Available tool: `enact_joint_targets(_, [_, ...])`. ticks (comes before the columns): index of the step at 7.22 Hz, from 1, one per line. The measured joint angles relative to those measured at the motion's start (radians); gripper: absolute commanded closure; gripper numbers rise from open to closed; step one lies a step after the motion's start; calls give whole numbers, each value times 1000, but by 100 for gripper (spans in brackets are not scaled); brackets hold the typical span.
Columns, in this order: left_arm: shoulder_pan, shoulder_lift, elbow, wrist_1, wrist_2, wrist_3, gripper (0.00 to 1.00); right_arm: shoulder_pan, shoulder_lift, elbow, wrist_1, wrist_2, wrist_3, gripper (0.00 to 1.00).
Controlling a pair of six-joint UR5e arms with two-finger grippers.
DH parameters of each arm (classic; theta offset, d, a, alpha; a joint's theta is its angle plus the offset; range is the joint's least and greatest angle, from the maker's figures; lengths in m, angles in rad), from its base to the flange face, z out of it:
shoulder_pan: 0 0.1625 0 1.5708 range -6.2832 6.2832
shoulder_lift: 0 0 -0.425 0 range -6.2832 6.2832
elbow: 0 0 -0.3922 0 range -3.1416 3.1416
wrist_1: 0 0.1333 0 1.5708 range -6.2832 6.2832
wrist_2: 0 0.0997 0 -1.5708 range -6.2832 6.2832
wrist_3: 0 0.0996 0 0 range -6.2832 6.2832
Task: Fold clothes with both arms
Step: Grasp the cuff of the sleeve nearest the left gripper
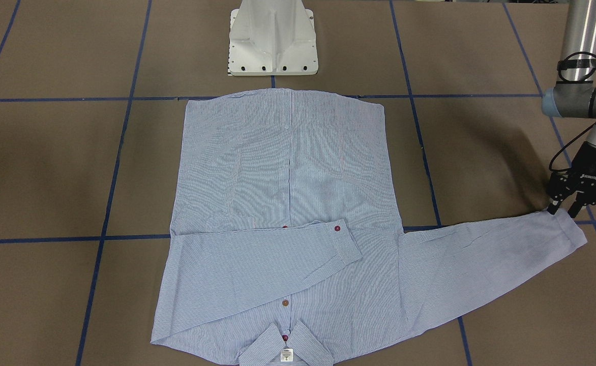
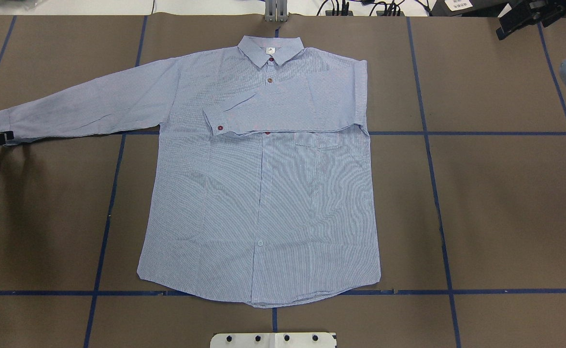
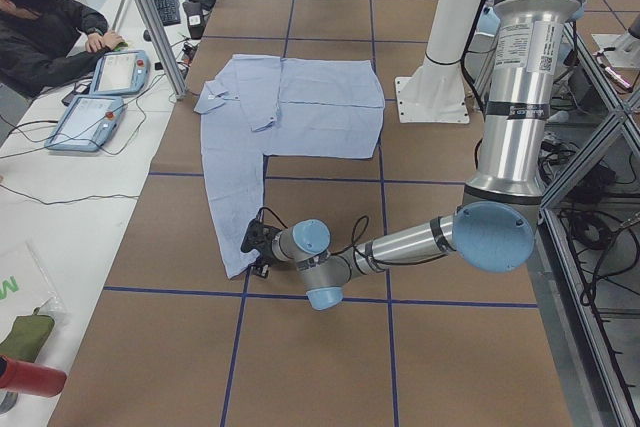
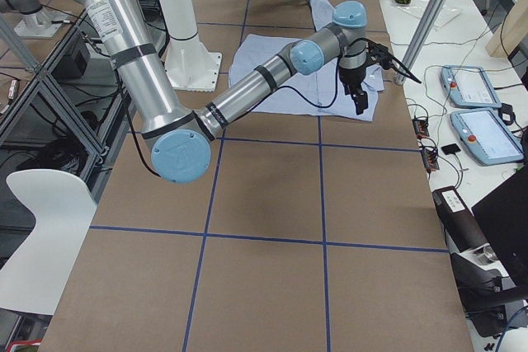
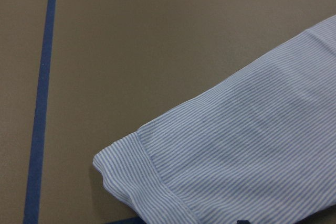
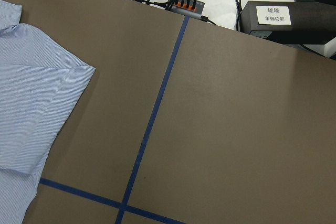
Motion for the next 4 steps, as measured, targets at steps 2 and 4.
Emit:
enact_joint_targets(2, [2, 0, 3, -6, 3, -16, 100, 0, 2, 0, 0, 0, 1, 0])
enact_joint_targets(4, [2, 1, 3, -8, 6, -14, 100, 0, 3, 0, 0, 0, 3, 0])
